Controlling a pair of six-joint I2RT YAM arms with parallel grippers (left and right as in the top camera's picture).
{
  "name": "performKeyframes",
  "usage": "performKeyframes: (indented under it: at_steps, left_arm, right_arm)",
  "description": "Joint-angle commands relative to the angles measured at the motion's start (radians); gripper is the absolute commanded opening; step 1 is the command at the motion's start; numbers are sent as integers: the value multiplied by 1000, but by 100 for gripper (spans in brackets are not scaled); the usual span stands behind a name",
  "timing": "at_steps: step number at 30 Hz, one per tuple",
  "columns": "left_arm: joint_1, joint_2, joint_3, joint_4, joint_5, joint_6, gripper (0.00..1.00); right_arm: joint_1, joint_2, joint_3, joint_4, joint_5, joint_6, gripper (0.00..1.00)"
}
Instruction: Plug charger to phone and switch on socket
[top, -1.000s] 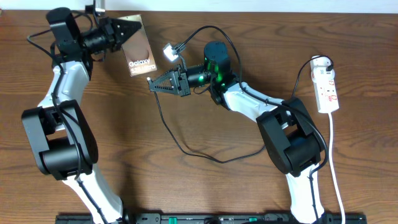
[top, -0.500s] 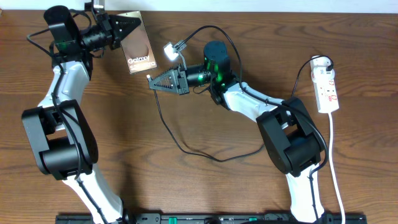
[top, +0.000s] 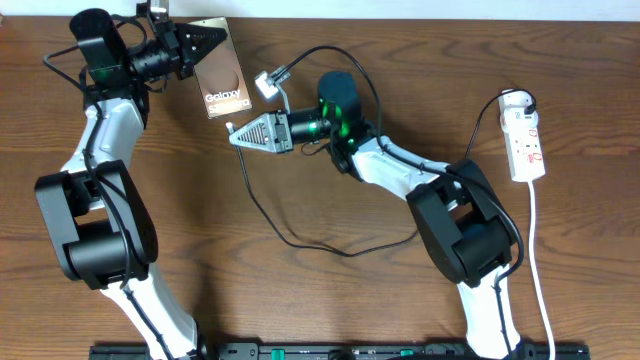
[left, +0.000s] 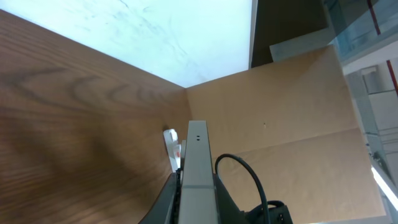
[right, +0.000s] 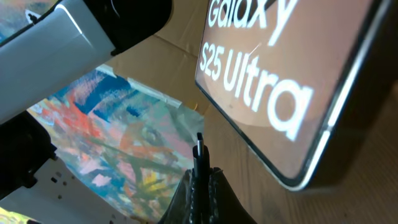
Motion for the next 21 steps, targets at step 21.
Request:
performKeyframes:
  at_steps: [21]
  left_arm:
    - [0, -19, 10, 57, 74, -31, 8]
  right_arm:
    - [-10, 2, 4, 7, 24, -1, 1]
